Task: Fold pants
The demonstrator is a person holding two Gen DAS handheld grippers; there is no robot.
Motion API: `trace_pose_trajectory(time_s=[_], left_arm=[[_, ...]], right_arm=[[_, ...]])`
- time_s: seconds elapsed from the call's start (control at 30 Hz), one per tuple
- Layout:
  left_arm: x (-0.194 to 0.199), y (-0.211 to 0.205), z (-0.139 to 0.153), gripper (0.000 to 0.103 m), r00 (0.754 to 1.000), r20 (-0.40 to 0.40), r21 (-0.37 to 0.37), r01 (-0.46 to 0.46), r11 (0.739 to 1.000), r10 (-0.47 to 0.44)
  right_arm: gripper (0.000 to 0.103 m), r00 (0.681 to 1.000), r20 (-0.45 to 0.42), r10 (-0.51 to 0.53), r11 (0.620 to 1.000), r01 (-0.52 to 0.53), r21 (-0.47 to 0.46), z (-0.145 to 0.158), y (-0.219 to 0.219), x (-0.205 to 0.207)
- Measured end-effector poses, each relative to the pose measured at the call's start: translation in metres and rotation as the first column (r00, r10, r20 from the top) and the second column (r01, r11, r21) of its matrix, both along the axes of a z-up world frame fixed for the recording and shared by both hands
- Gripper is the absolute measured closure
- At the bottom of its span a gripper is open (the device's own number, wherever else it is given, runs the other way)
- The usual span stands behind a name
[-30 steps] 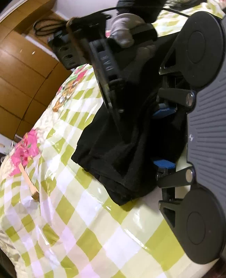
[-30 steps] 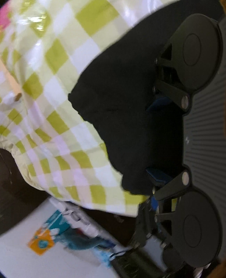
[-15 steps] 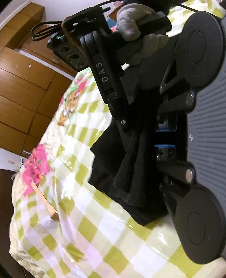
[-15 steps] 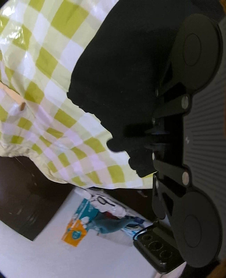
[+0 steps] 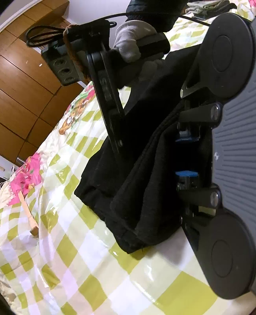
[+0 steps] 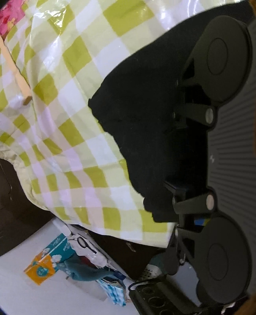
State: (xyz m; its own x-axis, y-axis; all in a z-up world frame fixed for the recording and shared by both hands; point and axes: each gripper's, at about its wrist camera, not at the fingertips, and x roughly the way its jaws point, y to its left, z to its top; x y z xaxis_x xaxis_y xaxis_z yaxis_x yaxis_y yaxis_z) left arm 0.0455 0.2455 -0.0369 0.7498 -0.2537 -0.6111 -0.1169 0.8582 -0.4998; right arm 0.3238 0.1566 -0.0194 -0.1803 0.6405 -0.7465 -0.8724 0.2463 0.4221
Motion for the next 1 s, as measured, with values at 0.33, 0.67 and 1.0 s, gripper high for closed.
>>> trace_pose_trajectory(time_s=[0.33, 0.67, 1.0], left_arm=[[-0.018, 0.009, 0.005, 0.054, 0.998, 0.022, -0.082, -0.049, 0.995, 0.051], [-0.026, 0.009, 0.006, 0.049, 0.997, -0.051, -0.132, -0.067, 0.989, 0.06], [-0.015, 0.003, 0.009, 0.041, 0.994, -0.037, -0.231, -0.104, 0.967, 0.098]], right_arm=[[0.052, 0.97, -0.238, 0.05, 0.994, -0.071, -0.079, -0.025, -0.009, 0.03], [0.031, 0.971, -0.229, 0.071, 0.997, -0.078, -0.021, -0.025, -0.011, 0.025], [0.022, 0.945, -0.321, 0.068, 0.997, -0.053, 0.057, -0.034, -0.028, 0.031]])
